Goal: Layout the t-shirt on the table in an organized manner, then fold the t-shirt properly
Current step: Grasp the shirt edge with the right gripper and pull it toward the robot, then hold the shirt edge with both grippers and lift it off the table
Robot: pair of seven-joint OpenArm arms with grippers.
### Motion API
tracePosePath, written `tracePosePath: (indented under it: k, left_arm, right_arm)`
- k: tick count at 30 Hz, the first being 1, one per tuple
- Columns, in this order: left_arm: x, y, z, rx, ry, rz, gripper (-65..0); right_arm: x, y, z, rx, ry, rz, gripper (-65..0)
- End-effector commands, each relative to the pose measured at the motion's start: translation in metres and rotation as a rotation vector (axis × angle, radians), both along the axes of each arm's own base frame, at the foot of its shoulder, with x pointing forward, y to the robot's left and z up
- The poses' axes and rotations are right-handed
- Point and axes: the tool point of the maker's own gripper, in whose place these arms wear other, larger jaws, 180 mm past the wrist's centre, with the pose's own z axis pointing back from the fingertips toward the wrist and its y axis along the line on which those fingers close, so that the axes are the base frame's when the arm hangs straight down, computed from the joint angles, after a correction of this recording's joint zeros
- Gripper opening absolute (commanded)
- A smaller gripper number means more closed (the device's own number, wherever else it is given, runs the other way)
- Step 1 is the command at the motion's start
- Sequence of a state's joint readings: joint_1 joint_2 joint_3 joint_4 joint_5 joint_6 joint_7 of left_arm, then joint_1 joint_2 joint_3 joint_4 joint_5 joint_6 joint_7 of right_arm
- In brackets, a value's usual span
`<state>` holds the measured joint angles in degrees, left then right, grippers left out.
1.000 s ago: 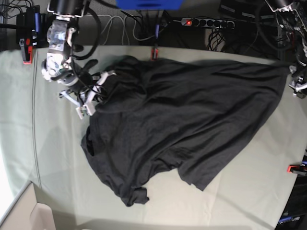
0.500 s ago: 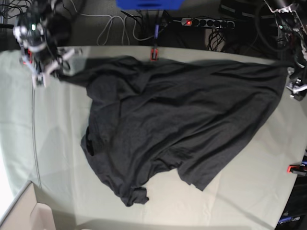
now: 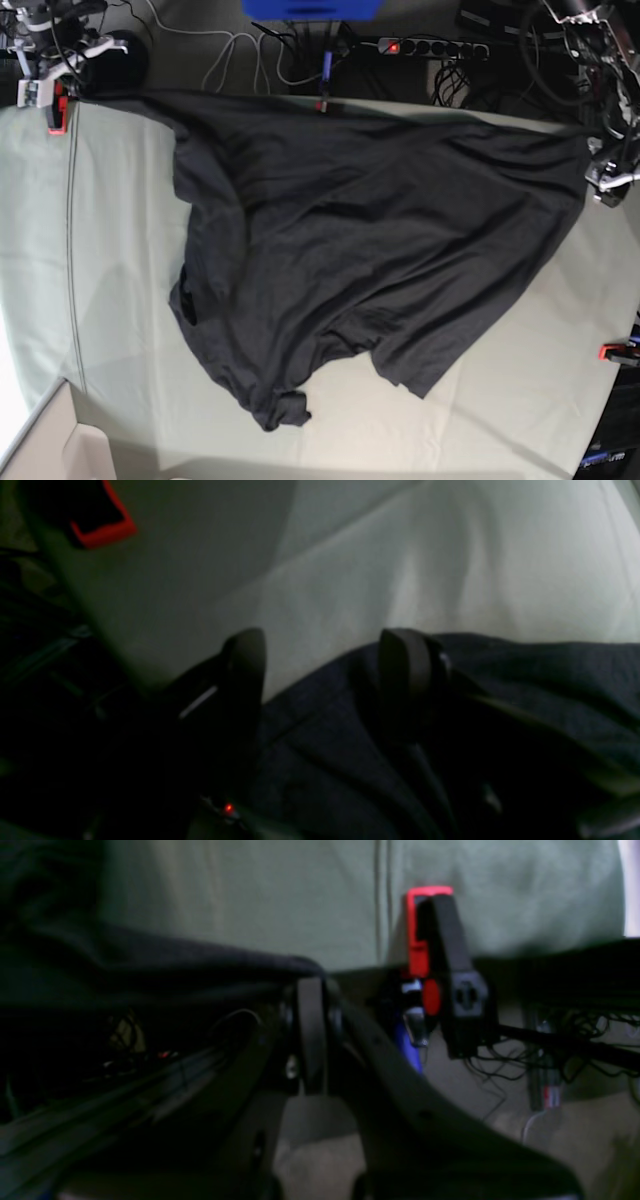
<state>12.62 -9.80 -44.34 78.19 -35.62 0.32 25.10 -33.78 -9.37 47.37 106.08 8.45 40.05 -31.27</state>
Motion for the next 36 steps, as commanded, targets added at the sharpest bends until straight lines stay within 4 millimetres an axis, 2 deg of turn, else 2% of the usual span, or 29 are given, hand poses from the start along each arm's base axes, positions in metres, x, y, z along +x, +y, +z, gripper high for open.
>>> tracePosePath:
  k: [1,7,12,18,24,28,31,33,36]
  left_arm:
    - [-0.002,0.009,0.013,0.045,-0.018,-0.002,-29.7]
    - [-0.030,0.008,0.020,0.095,0.027,-0.033,-29.7]
    - [-0.049,0.009,0.012,0.100,0.076,-0.036,-29.7]
    - [-0.069,0.011,-0.023,0.038,0.155,0.000,-30.0]
    - [-0.061,-0.001,-0.041,-0.004,0.178,-0.022,-30.2]
    - [-0.059,-0.002,-0.041,-0.004,0.174,-0.025,-30.3]
    - [-0.049,-0.003,-0.038,-0.007,0.152,-0.025,-31.1]
    - [-0.048,-0.003,-0.037,-0.007,0.150,-0.025,-36.9]
    - [-0.046,-0.002,-0.035,-0.003,0.145,-0.025,-55.6]
  right_arm:
    - [0.005,-0.003,0.008,-0.010,-0.039,0.000,-65.0]
    - [0.008,0.000,0.007,-0.003,-0.043,0.008,-65.0]
    - [0.010,0.004,0.006,0.004,-0.043,0.018,-65.0]
    - [0.015,0.012,0.005,0.020,-0.048,0.041,-65.0]
    - [0.018,0.017,0.004,0.027,-0.052,0.053,-65.0]
    - [0.018,0.017,0.005,0.026,-0.053,0.053,-65.0]
    - [0.018,0.017,0.005,0.026,-0.053,0.053,-65.0]
    - [0.018,0.017,0.005,0.026,-0.053,0.053,-65.0]
    - [0.018,0.017,0.004,0.028,-0.051,0.052,-65.0]
